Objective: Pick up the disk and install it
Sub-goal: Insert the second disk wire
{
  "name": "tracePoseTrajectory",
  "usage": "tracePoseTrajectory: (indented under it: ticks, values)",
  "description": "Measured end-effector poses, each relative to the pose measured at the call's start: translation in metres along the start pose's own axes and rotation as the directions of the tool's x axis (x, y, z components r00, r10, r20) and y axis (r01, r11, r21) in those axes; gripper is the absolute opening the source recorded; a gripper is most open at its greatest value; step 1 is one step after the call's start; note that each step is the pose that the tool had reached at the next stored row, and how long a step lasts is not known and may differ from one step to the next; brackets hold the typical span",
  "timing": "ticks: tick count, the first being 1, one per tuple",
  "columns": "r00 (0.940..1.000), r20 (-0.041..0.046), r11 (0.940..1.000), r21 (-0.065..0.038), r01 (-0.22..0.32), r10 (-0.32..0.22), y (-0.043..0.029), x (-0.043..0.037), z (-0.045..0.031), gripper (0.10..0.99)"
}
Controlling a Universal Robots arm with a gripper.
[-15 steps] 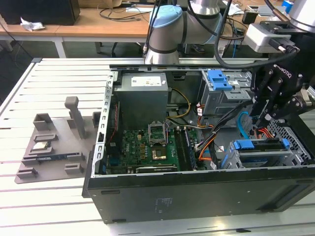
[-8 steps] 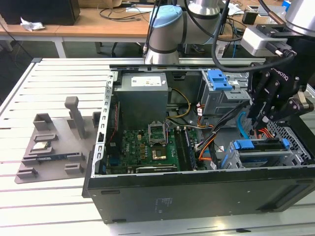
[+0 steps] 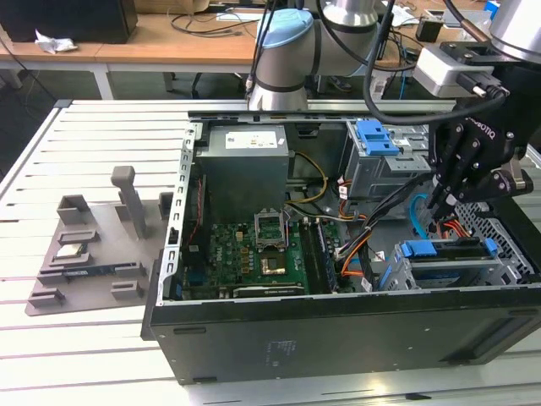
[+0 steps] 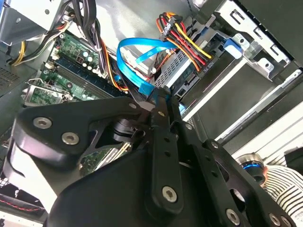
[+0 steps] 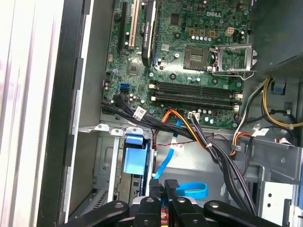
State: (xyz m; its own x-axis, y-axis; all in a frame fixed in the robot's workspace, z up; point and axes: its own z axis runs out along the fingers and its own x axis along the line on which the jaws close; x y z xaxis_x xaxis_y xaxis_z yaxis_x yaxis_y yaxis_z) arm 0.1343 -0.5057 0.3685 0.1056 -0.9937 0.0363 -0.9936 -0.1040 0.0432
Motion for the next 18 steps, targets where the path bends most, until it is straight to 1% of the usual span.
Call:
tracePoseTrajectory:
  ticks: [4,5,6,7,10,13,15,17,18]
  values:
    - [1.0000,-0.0008,1.0000,0.000,0.001,-0.001,0.0000,0.0002,0.0001,0.161]
    - [1.0000,-0.0017,1.0000,0.000,0.000,0.000,0.0004,0.0036,0.0004,0.161]
    - [1.0000,-0.0022,1.0000,0.000,0.001,-0.001,0.0009,0.0093,0.0008,0.161]
    - [1.0000,-0.0047,1.0000,0.000,0.000,0.000,0.0015,0.0150,0.0011,0.161]
    - [1.0000,-0.0089,1.0000,-0.001,-0.001,0.001,0.0023,0.0231,0.0025,0.161]
    - [0.9999,-0.0083,1.0000,-0.001,-0.007,0.007,-0.0017,0.0246,0.0054,0.161]
    - [0.9999,-0.0080,1.0000,-0.002,-0.008,0.008,-0.0094,0.0254,0.0076,0.161]
    - [0.9999,-0.0084,1.0000,-0.002,-0.008,0.008,-0.0110,0.0254,0.0100,0.161]
    - [0.9999,-0.0084,1.0000,-0.003,-0.008,0.008,-0.0116,0.0254,0.0126,0.161]
